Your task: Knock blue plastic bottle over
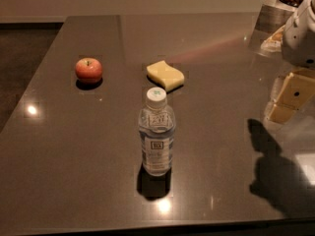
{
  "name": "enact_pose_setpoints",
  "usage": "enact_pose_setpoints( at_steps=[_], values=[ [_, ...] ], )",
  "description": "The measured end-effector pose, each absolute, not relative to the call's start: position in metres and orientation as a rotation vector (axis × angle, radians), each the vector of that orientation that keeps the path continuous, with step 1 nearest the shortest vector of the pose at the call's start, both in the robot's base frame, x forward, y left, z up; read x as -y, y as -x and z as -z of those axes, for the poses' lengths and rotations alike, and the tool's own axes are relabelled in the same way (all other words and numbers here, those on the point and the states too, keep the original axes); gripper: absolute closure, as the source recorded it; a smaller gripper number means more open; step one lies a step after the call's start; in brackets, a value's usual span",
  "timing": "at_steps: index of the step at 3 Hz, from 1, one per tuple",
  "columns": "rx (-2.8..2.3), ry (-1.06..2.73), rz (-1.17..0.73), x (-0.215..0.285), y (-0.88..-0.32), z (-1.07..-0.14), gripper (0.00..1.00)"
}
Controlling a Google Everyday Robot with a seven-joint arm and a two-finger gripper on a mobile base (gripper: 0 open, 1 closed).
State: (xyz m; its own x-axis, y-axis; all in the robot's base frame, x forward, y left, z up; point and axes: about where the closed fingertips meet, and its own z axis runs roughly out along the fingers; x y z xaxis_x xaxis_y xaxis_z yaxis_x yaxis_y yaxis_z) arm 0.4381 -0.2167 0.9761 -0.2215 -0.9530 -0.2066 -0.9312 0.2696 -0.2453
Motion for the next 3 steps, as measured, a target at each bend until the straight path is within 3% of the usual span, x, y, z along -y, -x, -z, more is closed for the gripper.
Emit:
enact_pose_setpoints(
  at_steps=[3],
  values=[
    [-2.171, 1.717, -0.068, 0.196, -0.434, -0.972, 0.00]
  ],
)
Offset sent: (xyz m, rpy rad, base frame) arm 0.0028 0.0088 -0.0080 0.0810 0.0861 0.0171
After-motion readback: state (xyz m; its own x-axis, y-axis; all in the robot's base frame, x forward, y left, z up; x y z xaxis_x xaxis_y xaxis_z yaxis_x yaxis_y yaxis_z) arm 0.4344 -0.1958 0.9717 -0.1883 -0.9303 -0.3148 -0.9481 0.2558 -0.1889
